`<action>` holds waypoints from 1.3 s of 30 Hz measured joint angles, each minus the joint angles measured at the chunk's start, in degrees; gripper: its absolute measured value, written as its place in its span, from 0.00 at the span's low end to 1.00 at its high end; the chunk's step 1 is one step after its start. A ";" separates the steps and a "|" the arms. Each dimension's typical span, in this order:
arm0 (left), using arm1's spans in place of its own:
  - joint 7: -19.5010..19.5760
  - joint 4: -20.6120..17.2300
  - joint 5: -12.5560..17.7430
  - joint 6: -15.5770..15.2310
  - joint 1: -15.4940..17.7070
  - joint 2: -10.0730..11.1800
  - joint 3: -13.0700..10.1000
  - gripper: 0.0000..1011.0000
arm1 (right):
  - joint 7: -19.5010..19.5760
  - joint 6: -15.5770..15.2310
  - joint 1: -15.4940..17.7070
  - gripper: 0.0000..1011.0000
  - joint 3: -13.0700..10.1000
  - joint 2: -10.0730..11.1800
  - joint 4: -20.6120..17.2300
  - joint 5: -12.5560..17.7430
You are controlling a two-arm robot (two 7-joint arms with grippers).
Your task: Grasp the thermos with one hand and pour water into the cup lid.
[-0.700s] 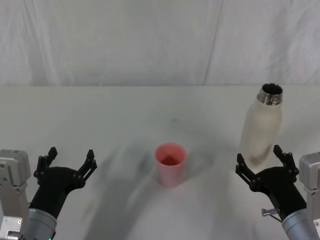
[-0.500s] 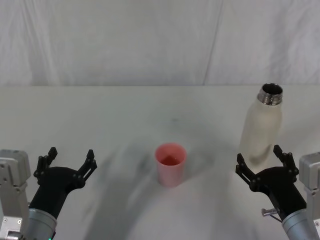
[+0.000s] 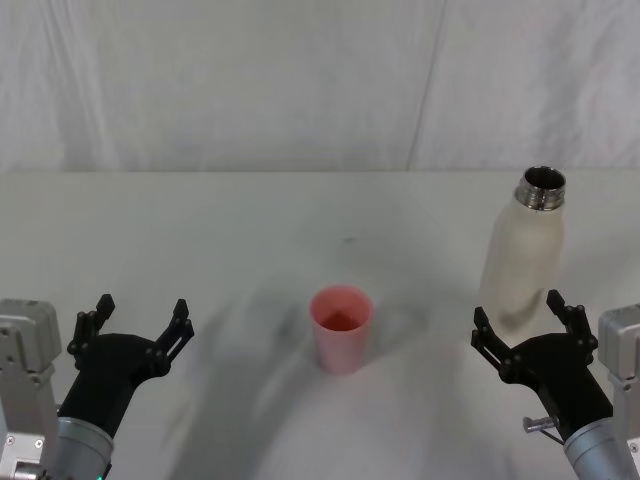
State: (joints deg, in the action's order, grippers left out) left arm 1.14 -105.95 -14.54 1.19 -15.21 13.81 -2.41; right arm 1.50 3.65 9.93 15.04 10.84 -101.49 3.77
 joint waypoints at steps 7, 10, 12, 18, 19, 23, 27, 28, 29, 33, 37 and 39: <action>0.00 0.00 0.00 0.00 0.00 0.00 0.00 0.99 | 0.00 0.00 0.00 0.99 0.00 0.00 0.00 0.00; 0.00 0.00 0.00 0.00 0.00 0.00 0.00 0.99 | 0.00 0.00 0.00 0.99 0.00 0.00 0.00 0.00; 0.00 0.00 0.00 0.00 0.00 0.00 0.00 0.99 | 0.00 0.00 0.00 0.99 0.00 0.00 0.00 0.00; 0.00 0.00 0.00 0.00 0.00 0.00 0.00 0.99 | 0.00 0.00 0.00 0.99 0.00 0.00 0.00 0.00; 0.00 0.00 0.00 0.00 0.00 0.00 0.00 0.99 | 0.00 0.00 0.00 0.99 0.00 0.00 0.00 0.00; 0.00 0.00 0.00 0.00 0.00 0.00 0.00 0.99 | 0.00 0.00 0.00 0.99 0.00 0.00 0.00 0.00; 0.00 0.00 0.00 0.00 0.00 0.00 0.00 0.99 | 0.00 0.00 0.00 0.99 0.00 0.00 0.00 0.00; 0.00 0.00 0.00 0.00 0.00 0.00 0.00 0.99 | 0.00 0.00 0.00 0.99 0.00 0.00 0.00 0.00; 0.00 0.00 0.00 0.00 0.00 0.00 0.00 0.99 | 0.00 0.00 0.00 0.99 0.00 0.00 0.00 0.00; 0.00 0.00 0.00 0.00 0.00 0.00 0.00 0.99 | 0.00 0.00 0.00 0.99 0.00 0.00 0.00 0.00; 0.00 0.00 0.00 0.00 0.00 0.00 0.00 0.99 | 0.00 0.00 0.00 0.99 0.00 0.00 0.00 0.00; 0.00 0.00 0.00 0.00 0.00 0.00 0.00 0.99 | 0.00 0.00 0.00 0.99 0.00 0.00 0.00 0.00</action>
State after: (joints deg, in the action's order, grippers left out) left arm 1.14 -105.95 -14.54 1.19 -15.21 13.80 -2.41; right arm 1.50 3.64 9.93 15.04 10.84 -101.49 3.78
